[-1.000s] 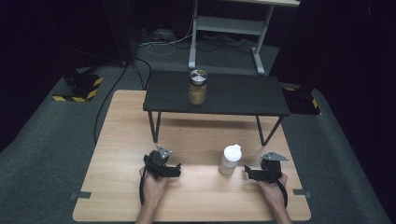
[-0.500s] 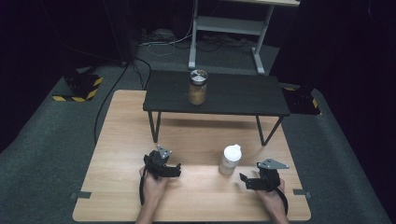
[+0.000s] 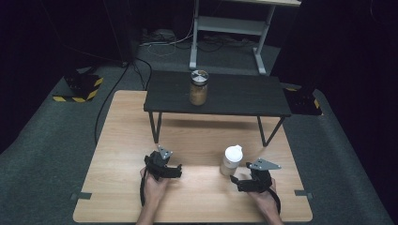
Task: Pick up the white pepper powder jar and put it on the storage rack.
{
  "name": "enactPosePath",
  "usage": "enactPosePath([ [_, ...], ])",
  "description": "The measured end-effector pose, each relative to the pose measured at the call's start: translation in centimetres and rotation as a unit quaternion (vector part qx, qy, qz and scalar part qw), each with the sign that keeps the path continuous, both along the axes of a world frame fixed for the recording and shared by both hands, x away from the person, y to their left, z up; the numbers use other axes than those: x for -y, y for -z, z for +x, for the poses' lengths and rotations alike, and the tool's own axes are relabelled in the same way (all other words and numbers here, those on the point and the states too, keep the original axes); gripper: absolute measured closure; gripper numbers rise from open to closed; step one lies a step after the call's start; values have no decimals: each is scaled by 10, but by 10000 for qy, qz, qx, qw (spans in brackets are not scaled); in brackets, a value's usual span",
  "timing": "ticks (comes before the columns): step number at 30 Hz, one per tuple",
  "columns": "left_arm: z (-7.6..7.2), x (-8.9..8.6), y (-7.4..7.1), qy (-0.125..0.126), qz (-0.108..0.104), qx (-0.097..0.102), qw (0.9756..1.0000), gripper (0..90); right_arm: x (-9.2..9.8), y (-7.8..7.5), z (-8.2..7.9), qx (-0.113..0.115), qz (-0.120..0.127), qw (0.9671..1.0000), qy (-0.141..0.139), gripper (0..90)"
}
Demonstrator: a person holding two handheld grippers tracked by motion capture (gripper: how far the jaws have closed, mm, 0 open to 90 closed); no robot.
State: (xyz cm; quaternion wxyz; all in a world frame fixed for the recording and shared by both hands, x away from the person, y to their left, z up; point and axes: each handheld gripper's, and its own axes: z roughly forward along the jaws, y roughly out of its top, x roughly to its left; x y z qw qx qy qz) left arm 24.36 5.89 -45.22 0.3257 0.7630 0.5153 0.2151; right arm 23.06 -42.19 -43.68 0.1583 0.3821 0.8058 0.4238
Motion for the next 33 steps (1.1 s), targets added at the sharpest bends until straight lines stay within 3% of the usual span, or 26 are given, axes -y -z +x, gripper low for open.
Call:
enactPosePath([
  [17,0,0,0,-4,9,8,10000,21,-29,2,13,184,7,9998,-83,119],
  [33,0,0,0,-5,9,9,10000,21,-31,5,12,340,101,9994,-50,243],
])
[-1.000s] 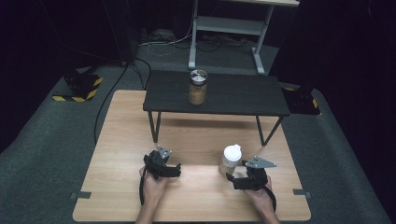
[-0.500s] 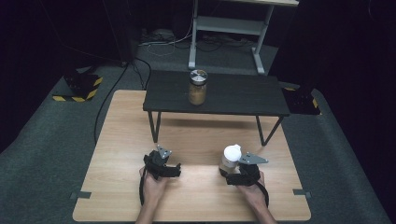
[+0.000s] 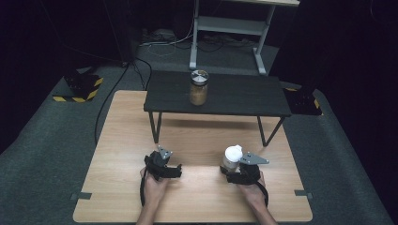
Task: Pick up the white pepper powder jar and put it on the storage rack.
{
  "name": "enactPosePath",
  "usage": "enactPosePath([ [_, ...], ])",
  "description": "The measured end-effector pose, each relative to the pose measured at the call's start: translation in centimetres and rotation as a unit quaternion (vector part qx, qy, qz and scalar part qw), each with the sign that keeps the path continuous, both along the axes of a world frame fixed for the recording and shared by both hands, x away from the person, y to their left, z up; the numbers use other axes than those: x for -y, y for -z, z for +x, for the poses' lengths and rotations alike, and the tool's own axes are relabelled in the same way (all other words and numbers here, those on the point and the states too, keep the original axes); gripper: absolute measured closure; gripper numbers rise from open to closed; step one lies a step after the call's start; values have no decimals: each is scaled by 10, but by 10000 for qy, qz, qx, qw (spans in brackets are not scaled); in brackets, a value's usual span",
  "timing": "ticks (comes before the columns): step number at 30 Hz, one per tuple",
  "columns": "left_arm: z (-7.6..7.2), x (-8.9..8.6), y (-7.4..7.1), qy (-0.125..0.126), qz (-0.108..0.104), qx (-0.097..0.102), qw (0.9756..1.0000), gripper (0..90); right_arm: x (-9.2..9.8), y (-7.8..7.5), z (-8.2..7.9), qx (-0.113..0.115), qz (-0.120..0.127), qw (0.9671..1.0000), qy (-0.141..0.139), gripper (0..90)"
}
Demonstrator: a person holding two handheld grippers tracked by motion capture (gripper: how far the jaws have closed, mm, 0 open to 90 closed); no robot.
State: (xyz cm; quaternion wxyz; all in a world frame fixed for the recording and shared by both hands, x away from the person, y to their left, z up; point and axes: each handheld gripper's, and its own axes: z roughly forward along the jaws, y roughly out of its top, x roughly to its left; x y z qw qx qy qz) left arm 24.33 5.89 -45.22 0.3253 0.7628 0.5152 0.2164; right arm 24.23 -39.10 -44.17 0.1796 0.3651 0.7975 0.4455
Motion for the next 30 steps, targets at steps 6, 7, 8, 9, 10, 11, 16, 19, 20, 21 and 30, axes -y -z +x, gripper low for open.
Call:
enactPosePath([
  [6,0,0,0,0,0,0,10000,21,4,0,2,-34,67,10000,-7,277],
  [7,0,0,0,0,1,-1,10000,21,4,0,2,-35,69,10000,-8,277],
  [8,0,0,0,2,3,-1,10000,21,5,1,2,-39,77,10000,-13,277],
  [9,0,0,0,-1,1,1,10000,21,5,1,3,-56,88,9999,-16,276],
  [10,0,0,0,-1,1,1,10000,21,5,1,3,-56,88,9999,-16,276],
  [11,0,0,0,-2,3,-1,10000,21,5,1,4,-67,96,9999,-20,277],
  [16,0,0,0,-4,4,-2,10000,21,6,1,3,-33,84,10000,-29,282],
  [19,0,0,0,-6,2,-1,10000,21,6,1,3,1,71,10000,-41,288],
  [20,0,0,0,-4,5,-2,10000,21,6,1,3,9,66,10000,-39,289],
  [21,0,0,0,-9,-9,-8,10000,21,6,1,3,16,63,10000,-38,291],
  [30,0,0,0,-9,-6,-5,10000,21,7,0,1,50,68,10000,-45,299],
])
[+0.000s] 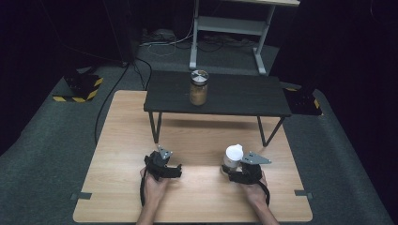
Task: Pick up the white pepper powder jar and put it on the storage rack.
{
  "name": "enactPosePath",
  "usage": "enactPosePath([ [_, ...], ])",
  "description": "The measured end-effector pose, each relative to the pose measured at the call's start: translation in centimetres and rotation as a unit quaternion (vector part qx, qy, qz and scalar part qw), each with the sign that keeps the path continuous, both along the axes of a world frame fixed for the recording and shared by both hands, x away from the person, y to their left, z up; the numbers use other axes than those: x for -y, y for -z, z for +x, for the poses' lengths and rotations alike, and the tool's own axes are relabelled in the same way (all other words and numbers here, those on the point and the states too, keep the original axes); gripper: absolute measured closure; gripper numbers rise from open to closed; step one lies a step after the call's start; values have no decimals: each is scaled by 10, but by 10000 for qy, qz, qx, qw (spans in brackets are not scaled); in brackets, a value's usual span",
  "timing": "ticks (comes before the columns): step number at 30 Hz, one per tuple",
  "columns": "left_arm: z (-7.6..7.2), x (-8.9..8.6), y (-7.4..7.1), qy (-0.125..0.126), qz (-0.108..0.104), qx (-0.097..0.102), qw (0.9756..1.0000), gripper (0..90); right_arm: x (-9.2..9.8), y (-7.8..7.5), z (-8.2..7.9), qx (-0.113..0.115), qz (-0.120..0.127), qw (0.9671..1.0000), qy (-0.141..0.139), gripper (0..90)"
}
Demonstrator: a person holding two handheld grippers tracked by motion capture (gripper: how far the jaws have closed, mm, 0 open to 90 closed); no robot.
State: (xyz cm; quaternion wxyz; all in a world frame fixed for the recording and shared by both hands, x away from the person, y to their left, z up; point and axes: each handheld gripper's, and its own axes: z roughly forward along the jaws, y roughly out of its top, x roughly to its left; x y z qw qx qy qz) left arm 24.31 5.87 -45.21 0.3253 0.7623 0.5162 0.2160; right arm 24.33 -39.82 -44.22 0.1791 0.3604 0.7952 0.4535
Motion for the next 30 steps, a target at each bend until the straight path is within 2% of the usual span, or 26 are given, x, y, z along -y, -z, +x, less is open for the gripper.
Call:
enactPosePath([
  [17,0,0,0,2,10,4,10000,22,1,-1,-1,36,-43,10000,-58,300],
  [22,0,0,0,1,9,4,10000,22,1,-5,-3,109,-42,9999,-38,300],
  [30,0,0,0,2,9,3,10000,22,4,-8,-1,97,-16,9999,-44,301],
])
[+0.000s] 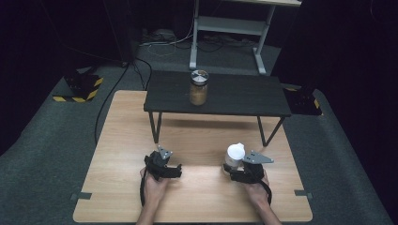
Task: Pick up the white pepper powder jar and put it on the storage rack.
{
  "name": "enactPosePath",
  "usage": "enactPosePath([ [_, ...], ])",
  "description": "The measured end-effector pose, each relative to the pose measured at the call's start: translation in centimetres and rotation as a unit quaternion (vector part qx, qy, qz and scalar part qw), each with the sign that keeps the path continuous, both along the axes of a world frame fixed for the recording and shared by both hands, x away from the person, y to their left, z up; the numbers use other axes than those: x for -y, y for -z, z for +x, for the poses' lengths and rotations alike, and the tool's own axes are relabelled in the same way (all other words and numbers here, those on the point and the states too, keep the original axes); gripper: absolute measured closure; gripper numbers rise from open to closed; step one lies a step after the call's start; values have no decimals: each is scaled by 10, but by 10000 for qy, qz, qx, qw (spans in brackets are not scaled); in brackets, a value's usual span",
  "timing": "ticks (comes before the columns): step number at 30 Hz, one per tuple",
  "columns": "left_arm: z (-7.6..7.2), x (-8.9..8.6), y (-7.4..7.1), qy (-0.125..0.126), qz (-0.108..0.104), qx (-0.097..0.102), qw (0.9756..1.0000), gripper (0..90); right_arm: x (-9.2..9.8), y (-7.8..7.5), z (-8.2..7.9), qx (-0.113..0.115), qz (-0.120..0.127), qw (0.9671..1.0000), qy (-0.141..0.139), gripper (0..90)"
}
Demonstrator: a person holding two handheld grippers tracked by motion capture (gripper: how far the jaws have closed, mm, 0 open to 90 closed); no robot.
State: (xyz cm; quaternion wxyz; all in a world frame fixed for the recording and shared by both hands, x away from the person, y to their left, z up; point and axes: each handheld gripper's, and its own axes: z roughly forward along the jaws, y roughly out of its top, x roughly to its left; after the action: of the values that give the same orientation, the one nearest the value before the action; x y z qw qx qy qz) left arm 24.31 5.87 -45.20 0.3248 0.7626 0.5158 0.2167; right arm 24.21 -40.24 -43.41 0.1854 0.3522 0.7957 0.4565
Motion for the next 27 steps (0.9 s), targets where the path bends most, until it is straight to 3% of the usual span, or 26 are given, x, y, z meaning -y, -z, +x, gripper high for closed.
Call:
enactPosePath([
  [27,0,0,0,-2,-3,1,10000,23,10,-25,4,51,-16,9999,-161,301],
])
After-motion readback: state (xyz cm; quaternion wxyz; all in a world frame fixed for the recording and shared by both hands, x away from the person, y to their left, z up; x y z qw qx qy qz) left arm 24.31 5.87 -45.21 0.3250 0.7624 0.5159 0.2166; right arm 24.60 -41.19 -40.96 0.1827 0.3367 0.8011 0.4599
